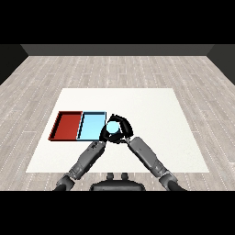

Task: Pick the blue can and put it in the blue box

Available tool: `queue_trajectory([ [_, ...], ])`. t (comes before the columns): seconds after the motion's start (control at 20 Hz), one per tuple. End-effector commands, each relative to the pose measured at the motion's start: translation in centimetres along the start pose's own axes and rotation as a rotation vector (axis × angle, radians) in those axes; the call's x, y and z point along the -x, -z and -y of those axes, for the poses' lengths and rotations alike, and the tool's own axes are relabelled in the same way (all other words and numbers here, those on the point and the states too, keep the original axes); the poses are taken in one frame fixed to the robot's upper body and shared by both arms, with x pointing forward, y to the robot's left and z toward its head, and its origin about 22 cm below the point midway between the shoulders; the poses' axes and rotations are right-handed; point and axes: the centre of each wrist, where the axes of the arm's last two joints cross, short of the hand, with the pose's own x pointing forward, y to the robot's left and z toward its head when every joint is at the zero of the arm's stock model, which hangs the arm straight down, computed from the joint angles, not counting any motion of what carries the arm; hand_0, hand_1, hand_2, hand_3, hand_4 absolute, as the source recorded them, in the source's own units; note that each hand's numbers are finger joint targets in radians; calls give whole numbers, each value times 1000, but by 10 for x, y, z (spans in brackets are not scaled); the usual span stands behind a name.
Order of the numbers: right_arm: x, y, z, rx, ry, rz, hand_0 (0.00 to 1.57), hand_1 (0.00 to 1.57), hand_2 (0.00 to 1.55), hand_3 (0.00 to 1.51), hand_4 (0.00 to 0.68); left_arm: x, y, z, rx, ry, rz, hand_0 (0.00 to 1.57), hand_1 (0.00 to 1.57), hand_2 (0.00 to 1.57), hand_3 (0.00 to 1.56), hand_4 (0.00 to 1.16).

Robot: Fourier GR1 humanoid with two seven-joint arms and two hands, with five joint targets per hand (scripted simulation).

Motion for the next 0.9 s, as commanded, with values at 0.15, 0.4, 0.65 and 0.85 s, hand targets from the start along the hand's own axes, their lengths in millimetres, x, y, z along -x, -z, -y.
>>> queue_trajectory([
  [0.15,-19,29,-12,-41,3,5,1421,1421,1445,1389,604,3,7,8,-56,261,-19,412,412,563,294,571],
  [0.4,-5,1,-26,-74,30,-3,1456,1456,1466,1397,596,-3,2,-7,12,464,3,453,453,604,0,189],
  [0.65,-5,0,-38,-84,26,14,1455,1455,1453,1396,598,-7,4,17,-124,191,33,454,454,646,348,718],
  [0.85,-4,-8,-26,-72,47,17,1443,1443,1453,1393,602,6,-4,20,-153,259,27,812,812,853,715,689],
])
